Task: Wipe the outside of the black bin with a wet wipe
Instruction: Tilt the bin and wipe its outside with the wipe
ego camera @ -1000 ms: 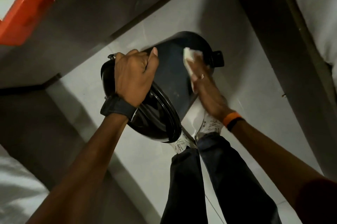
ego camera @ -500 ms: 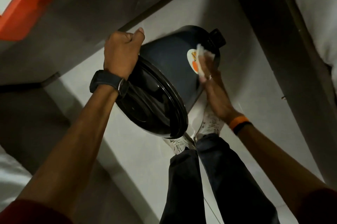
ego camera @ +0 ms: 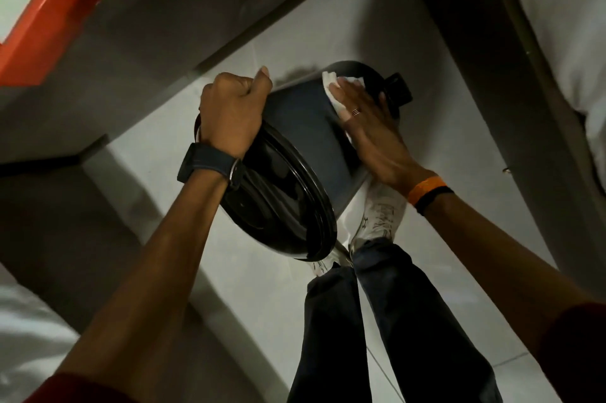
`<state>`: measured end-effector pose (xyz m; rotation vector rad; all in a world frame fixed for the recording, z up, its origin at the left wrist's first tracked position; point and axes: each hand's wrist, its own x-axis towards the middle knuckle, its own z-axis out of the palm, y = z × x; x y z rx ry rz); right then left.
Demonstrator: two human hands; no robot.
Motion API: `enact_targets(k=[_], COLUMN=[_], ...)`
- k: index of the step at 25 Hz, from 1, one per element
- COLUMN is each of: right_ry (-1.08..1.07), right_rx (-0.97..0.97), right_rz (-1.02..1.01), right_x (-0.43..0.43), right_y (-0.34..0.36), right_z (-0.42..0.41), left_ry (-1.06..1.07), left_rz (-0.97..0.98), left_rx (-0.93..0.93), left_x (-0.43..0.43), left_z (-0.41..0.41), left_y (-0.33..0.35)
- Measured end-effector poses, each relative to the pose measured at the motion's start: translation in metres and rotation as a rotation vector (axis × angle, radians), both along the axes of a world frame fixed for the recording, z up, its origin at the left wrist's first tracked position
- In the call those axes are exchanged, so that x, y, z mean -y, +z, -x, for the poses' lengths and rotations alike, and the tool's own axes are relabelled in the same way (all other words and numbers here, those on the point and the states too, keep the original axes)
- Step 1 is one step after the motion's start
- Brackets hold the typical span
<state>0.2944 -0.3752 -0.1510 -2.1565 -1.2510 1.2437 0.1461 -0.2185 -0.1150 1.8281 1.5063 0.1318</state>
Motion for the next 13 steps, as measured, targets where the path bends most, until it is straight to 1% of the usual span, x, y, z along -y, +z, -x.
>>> enact_targets(k=[1,3,4,6,7,8,10,11,12,13], right_ry=[0.031,0.173,0.215,0.223,0.186,0.100,-0.185,-0.317,-0.395,-0.421], right_rx=[-0.014,-0.130,-0.175,-0.173,-0.163,-0.189,-0.315,-0.354,-0.366,-0.362], right_rz=[-0.037,-0.266,-0.340,-0.369,-0.359,-0.304,-0.123,-0.040,0.023,0.062], right_x=[0.000,0.008,0.018,0.038,0.042,0.043,0.038,0.030,0.021,0.010], right_y=[0.004,0.018,0.023,0.019,0.012,0.003,-0.017,-0.026,-0.031,-0.036], right_z=[0.006,0.030,0.040,0.038,0.029,0.018,-0.002,-0.011,-0.017,-0.021], left_ry=[0.019,0.045,0.046,0.013,-0.010,-0.020,0.033,0.068,0.074,0.027], left_rz=[-0.009,0.008,0.040,0.124,0.177,0.233,0.304,0.274,0.190,0.060], left_rx=[0.002,0.006,0.009,-0.017,-0.031,-0.037,-0.018,0.014,0.063,0.109], left_x=[-0.003,-0.009,-0.013,-0.019,-0.022,-0.027,-0.037,-0.040,-0.037,-0.029], left_z=[-0.002,-0.003,-0.001,0.002,0.002,0.002,0.000,-0.003,-0.005,-0.006], left_y=[-0.001,-0.003,-0.004,-0.005,-0.005,-0.007,-0.008,-0.008,-0.006,-0.003])
